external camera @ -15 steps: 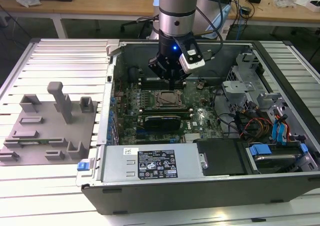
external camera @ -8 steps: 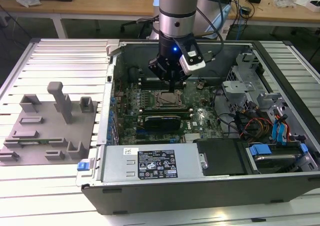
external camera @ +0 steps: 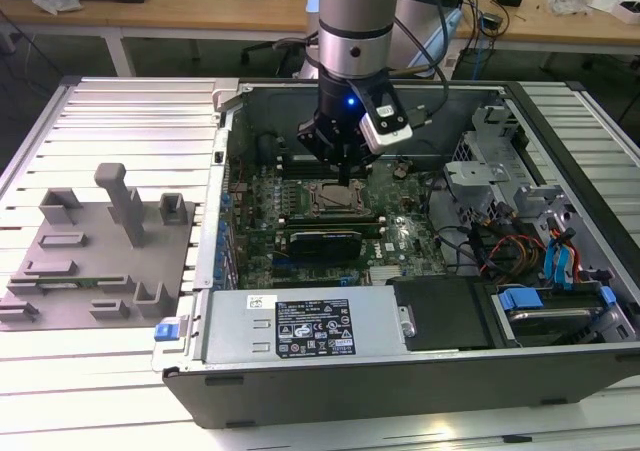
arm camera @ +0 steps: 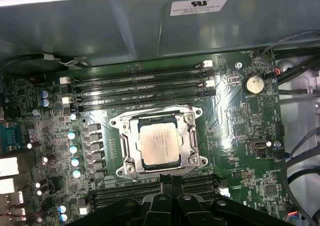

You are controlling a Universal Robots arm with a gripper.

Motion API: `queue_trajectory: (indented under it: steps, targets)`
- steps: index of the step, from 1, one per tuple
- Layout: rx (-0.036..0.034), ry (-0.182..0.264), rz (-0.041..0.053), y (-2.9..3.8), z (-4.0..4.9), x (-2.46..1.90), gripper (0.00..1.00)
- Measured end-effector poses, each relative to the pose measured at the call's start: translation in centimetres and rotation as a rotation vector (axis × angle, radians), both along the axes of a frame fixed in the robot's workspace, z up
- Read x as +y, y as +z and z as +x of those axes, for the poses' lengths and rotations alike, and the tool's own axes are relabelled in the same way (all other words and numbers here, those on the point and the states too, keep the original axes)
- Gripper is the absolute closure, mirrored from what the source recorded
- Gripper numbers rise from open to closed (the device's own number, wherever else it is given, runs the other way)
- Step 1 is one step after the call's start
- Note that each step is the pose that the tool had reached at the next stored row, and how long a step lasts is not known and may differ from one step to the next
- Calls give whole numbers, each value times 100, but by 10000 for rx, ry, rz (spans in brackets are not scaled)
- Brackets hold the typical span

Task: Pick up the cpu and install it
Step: 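Install the second cpu locking lever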

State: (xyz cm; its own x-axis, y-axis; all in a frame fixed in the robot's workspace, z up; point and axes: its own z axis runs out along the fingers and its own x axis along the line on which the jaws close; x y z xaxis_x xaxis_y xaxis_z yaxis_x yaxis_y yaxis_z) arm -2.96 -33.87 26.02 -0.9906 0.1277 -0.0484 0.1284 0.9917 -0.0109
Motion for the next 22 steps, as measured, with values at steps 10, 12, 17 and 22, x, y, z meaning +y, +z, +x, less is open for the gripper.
queue_trajectory:
  steps: [10,12,17,22]
  targets:
    - [0,1,0,-18,0,-106,89]
    - [0,2,1,-28,0,-119,89]
    - [0,125,1,-96,-14,-143,89]
    - [0,799,2,-189,-83,-159,89]
